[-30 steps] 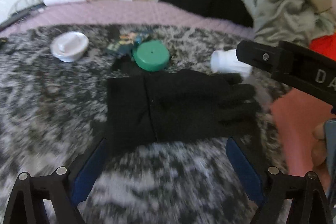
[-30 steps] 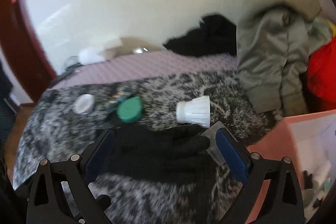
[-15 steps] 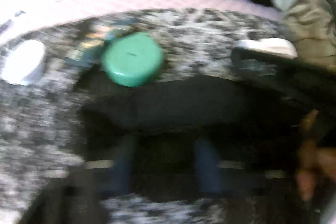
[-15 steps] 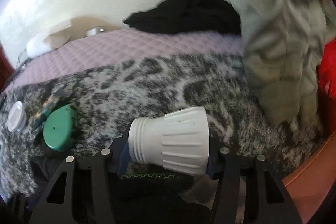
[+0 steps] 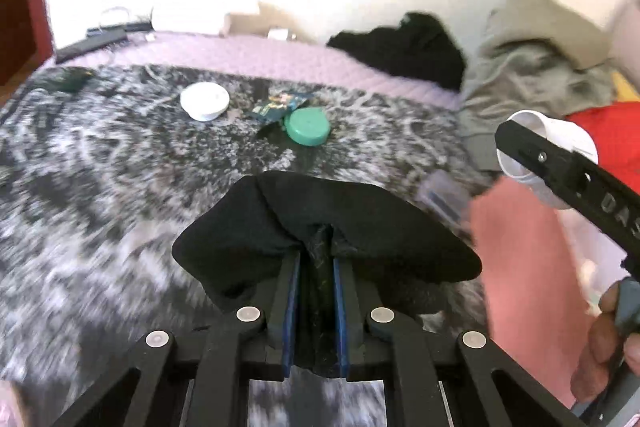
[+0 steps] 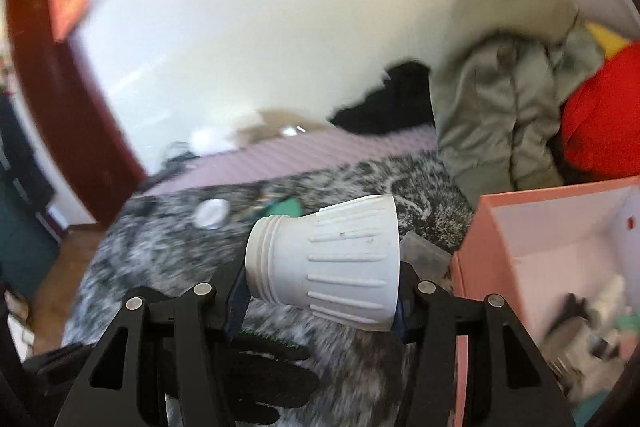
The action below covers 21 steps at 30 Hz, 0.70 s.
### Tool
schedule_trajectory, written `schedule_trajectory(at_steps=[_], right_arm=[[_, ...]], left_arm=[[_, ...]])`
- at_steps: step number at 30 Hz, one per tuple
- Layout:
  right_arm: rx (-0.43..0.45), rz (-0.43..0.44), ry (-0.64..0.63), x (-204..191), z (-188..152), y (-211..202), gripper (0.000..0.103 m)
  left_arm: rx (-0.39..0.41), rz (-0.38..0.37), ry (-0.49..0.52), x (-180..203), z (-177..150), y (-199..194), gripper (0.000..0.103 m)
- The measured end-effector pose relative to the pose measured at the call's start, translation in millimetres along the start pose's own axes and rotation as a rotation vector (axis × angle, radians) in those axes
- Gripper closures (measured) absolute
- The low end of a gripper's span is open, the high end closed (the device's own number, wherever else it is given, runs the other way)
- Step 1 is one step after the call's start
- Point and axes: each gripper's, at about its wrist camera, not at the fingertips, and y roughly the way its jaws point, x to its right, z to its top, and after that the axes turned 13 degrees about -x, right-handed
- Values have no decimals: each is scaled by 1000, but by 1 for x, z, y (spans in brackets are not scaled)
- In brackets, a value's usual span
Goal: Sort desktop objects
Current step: 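Carry the glove and white cup into the pink box and release both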
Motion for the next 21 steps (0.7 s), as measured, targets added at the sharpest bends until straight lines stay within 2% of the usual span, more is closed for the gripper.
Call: schedule_trajectory(at_steps=[8,10,15,21], right_arm=[[90,74,-115,-39,-74,-141,45],[95,97,-129,-42,-93,-169,45],[143,87,-156,-47,-132,-227,45],[205,35,-142,-25,-168,-291,45]], left_arm=[[106,-27,56,21,-73,-115,93],[122,-31,66,26,-87,-132,93],[177,-39,126,50,-119,-173,93],[210,-60,213,96,-137,-195,93]])
